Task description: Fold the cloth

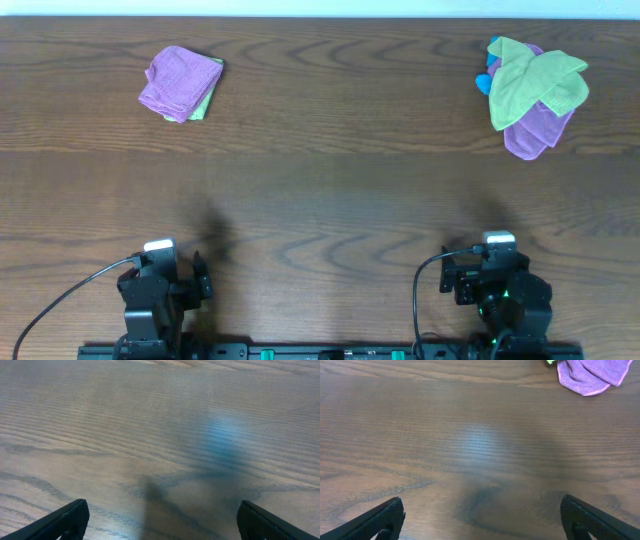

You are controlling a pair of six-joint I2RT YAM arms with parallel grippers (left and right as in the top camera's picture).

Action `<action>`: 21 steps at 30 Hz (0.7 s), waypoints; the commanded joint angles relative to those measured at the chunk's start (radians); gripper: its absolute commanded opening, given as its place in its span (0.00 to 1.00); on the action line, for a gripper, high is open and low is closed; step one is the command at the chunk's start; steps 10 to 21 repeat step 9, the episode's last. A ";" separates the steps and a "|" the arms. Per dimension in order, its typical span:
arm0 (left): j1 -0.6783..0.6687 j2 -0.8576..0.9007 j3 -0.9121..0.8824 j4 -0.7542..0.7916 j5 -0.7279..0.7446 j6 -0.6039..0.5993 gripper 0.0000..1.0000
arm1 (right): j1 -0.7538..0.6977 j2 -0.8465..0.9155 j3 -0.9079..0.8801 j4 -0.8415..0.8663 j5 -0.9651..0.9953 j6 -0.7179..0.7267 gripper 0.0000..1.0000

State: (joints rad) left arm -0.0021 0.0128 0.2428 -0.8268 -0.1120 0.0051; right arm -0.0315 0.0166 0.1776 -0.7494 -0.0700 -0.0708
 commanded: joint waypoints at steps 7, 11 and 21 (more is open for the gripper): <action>0.002 -0.009 -0.011 -0.060 -0.007 0.018 0.95 | 0.006 -0.011 -0.015 0.002 0.010 -0.013 0.99; 0.002 -0.009 -0.011 -0.060 -0.007 0.018 0.95 | 0.006 -0.011 -0.015 0.002 0.010 -0.013 0.99; 0.002 -0.009 -0.011 -0.060 -0.007 0.018 0.95 | 0.006 -0.011 -0.015 0.002 0.010 -0.013 0.99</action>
